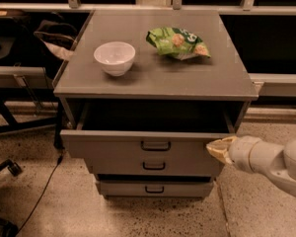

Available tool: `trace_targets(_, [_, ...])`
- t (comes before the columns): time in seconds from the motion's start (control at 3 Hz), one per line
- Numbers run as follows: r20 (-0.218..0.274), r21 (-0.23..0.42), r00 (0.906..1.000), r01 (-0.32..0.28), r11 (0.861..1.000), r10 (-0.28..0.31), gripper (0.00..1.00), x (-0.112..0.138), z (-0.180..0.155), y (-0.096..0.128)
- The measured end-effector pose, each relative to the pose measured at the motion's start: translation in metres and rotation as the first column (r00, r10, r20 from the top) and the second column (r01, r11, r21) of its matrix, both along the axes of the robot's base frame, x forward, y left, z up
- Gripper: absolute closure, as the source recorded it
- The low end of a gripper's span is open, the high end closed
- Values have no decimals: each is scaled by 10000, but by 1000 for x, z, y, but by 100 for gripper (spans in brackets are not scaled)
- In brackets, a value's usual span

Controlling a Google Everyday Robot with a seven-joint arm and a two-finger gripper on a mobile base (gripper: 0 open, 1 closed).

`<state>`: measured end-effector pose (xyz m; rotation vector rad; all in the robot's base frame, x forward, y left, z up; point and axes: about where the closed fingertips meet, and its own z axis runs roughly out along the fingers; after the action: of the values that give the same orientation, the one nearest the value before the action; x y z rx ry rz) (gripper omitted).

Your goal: Close top drawer

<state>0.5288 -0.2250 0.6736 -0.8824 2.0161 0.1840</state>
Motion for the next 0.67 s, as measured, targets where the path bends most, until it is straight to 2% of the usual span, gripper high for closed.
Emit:
trace_targets(0.33, [2, 9, 10000, -20, 10000, 20, 100, 1, 0, 2])
trace_targets(0.67, [84, -152, 9996, -283, 9995, 285, 82, 27, 10, 19])
